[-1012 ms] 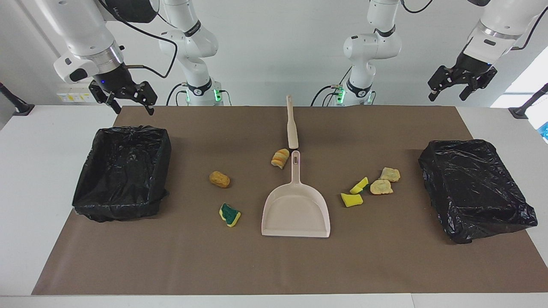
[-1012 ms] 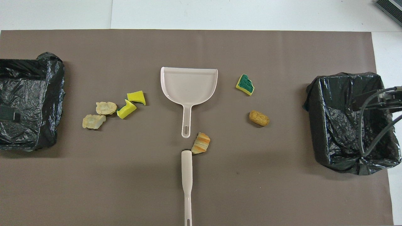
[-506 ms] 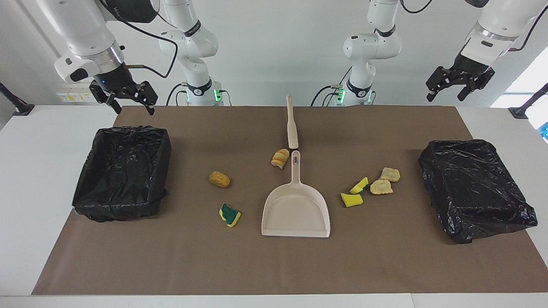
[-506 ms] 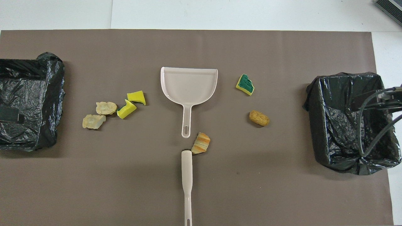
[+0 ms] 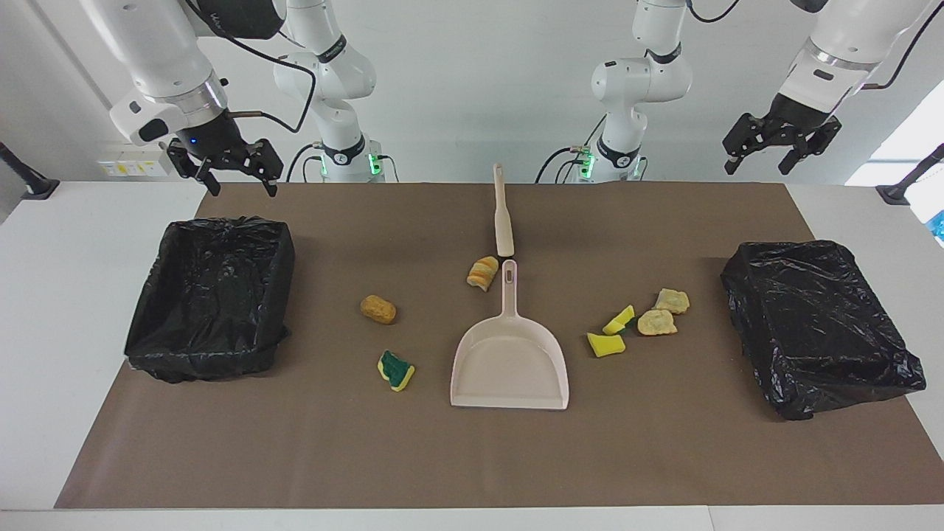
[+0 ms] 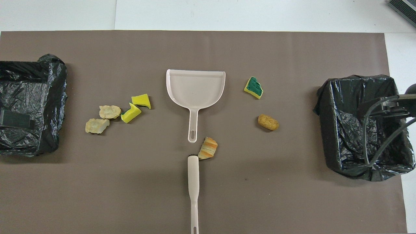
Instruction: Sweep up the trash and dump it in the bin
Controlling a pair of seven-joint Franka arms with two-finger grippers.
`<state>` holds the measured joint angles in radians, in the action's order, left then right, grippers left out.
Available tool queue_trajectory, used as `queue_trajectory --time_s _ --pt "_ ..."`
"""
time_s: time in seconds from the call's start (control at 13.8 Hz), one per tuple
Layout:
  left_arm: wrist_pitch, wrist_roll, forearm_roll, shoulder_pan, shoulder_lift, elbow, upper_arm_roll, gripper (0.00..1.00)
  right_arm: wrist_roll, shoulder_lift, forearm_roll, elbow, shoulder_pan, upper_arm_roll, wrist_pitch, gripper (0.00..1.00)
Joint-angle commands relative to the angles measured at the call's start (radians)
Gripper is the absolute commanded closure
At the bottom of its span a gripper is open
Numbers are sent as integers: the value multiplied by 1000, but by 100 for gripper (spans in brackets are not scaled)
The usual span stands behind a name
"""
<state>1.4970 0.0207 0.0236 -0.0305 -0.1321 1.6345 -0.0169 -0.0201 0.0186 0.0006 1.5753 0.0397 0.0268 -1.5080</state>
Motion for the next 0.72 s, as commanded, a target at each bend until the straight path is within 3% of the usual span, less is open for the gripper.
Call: queue_trajectory --time_s 0.0,0.36,0.65 --pt "14 -11 7 -86 -60 99 6 0 -4 27 19 34 5 4 -17 0" --pt "23 -100 9 -277 -194 345 5 0 49 8 18 37 3 19 -72 0" --pt "164 -313 12 -463 -193 461 5 0 51 -49 18 60 3 53 -155 0"
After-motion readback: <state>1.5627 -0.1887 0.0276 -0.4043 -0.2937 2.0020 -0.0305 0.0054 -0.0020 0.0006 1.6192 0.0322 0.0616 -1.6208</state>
